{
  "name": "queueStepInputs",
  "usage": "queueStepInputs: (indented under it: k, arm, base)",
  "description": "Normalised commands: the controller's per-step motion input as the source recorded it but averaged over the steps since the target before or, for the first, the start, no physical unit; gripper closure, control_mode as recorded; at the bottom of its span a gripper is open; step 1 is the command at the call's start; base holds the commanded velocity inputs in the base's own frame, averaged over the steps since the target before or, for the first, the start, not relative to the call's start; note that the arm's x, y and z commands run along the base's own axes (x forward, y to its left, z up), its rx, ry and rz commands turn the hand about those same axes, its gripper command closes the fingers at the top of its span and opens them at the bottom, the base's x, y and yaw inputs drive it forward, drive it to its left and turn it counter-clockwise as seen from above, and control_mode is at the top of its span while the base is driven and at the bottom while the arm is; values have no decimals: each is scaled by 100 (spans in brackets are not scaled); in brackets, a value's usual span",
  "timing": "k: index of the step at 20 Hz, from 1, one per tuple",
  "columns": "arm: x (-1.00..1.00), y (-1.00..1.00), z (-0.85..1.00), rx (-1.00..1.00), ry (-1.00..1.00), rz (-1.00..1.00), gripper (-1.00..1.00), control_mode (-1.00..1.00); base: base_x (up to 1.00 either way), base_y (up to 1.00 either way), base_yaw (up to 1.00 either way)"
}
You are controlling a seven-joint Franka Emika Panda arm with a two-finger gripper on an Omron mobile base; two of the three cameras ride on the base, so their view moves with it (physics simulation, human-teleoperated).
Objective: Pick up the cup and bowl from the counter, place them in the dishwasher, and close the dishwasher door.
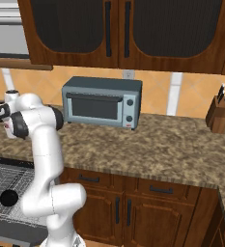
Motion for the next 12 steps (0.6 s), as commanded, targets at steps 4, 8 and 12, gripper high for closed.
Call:
queueStepInputs:
  k: [4,8,12]
  arm:
    - [-20,-12,0,0,0,0,100,-100]
    - [-24,-19,0,1,-2,0,100,-100]
    - [-41,-49,2,13,-24,-3,100,-100]
  base:
    - [0,0,0]
    - [0,0,0]
    - [0,0,0]
